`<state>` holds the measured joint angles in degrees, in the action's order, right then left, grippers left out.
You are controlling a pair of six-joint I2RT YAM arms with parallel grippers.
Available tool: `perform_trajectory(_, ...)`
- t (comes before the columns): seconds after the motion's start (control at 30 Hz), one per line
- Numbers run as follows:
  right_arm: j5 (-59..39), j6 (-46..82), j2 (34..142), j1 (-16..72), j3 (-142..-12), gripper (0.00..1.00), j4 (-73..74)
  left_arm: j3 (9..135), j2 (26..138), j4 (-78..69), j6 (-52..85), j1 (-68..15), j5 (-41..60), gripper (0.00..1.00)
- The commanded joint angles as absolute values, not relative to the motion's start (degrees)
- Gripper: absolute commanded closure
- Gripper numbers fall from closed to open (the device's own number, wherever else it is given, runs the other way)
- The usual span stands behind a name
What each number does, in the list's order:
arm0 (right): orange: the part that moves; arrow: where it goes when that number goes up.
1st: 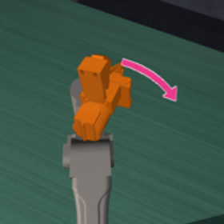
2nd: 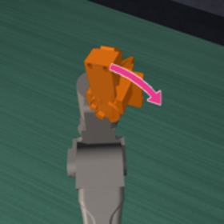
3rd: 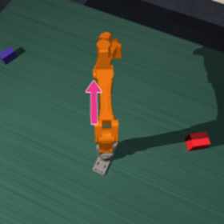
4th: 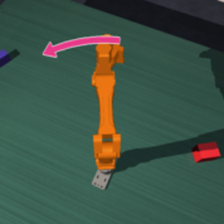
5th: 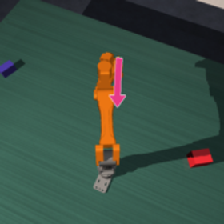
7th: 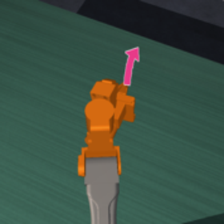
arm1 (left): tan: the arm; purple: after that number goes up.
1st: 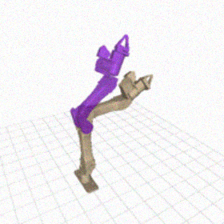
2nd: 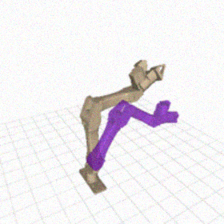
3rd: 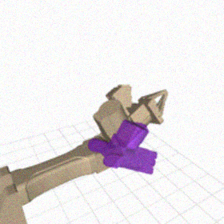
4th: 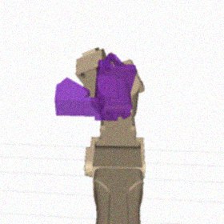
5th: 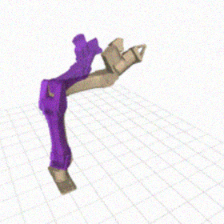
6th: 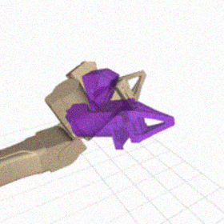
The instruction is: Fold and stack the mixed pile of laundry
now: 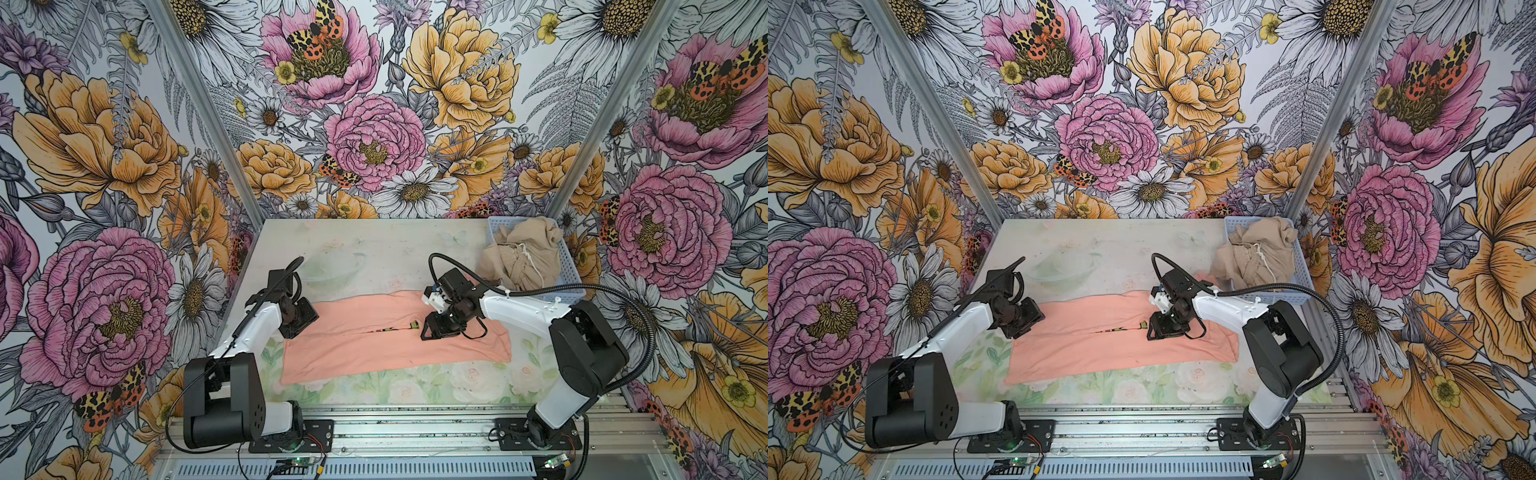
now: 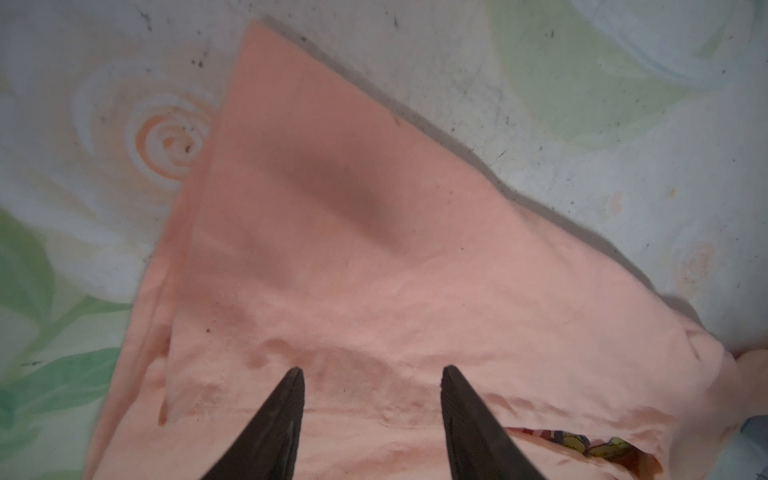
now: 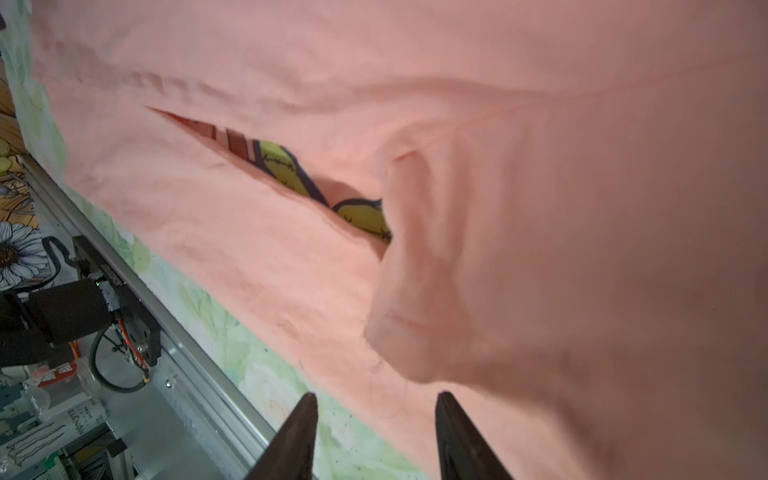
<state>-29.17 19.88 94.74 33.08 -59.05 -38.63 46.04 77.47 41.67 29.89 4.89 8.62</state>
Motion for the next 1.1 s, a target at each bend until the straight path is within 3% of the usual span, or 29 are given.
perform_trajectory(0.0, -27.8, 20.3, 91.2, 32.2, -59.5, 0.51, -40.1, 46.4, 77.9, 40.2, 29.5, 4.0, 9.5, 0.45)
perform_trajectory(0.27, -24.1, 20.0, 96.1, 29.2, -67.9, 0.5, -39.1, 51.4, 83.4, 39.7, 29.4, -1.2, 8.6, 0.45)
perform_trajectory(0.63, -22.8, 23.1, 105.8, 32.0, -67.3, 0.65, -33.9, 53.8, 94.1, 37.4, 28.7, 1.3, 6.1, 0.47)
perform_trajectory(0.83, -21.5, 23.4, 102.2, 30.1, -65.6, 0.62, -33.8, 54.1, 97.7, 37.7, 28.0, 3.0, 6.2, 0.5)
perform_trajectory(1.07, -19.0, 21.1, 100.9, 20.5, -69.1, 0.57, -35.8, 54.3, 99.2, 38.3, 27.0, 6.2, 6.0, 0.55)
